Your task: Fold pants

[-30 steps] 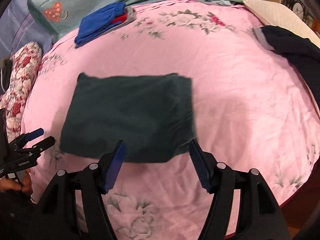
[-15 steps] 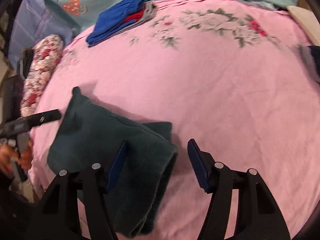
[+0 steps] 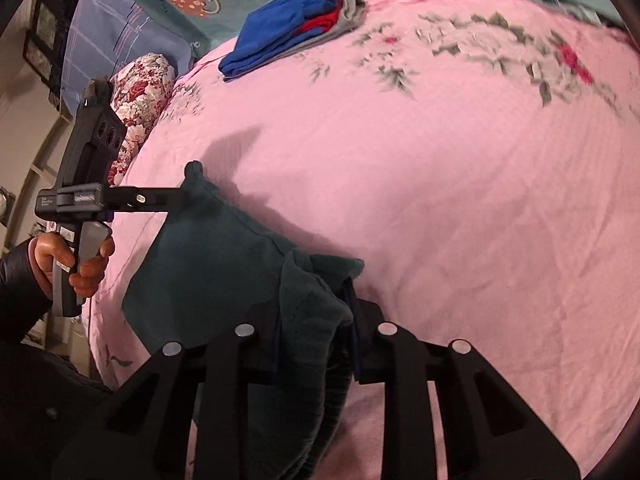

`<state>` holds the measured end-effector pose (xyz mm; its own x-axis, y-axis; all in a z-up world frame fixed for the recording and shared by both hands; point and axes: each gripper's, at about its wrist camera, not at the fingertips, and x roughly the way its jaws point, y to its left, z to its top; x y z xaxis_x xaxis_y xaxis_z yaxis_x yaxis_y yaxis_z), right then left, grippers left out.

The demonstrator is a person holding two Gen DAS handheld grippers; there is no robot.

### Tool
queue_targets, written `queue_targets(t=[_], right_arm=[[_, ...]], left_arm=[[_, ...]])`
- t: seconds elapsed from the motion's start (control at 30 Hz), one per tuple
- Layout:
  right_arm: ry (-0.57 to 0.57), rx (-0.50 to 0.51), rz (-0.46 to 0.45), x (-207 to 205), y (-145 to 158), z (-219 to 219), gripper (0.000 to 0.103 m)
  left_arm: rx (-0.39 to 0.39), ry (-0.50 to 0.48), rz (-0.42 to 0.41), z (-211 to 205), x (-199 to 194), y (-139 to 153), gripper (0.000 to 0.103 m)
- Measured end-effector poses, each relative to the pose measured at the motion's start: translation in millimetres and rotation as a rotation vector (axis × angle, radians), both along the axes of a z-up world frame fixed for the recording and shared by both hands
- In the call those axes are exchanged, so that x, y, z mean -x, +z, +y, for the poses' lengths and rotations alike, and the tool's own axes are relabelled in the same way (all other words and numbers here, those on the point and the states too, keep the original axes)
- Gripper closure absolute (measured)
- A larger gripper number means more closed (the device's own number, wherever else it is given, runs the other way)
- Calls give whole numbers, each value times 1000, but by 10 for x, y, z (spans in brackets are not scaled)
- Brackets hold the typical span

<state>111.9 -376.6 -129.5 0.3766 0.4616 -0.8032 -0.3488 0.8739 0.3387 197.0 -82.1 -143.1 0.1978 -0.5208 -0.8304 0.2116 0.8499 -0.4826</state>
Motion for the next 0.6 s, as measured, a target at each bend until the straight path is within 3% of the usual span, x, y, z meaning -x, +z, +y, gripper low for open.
queue_targets(t=[0.03, 0.07, 0.1, 0.23, 0.37, 0.6], right_arm=[[3, 18, -26, 25, 63, 38, 80], [9, 53, -63, 60, 152, 109, 81], [15, 82, -88, 65, 198, 160, 81], [13, 222, -177, 114, 348, 390, 81], [-3, 343, -283, 211, 527, 551, 82], [-7, 434, -442, 46, 903, 893, 82]], left_arm=[[5, 3, -10, 18, 9, 3, 41], [17, 13, -16, 60, 12, 3, 52], [19, 24, -21, 108, 14, 3, 78], [4, 3, -106, 161, 106, 100, 88], [34, 5, -208, 226, 233, 346, 89], [54, 49, -356, 541, 206, 812, 89]])
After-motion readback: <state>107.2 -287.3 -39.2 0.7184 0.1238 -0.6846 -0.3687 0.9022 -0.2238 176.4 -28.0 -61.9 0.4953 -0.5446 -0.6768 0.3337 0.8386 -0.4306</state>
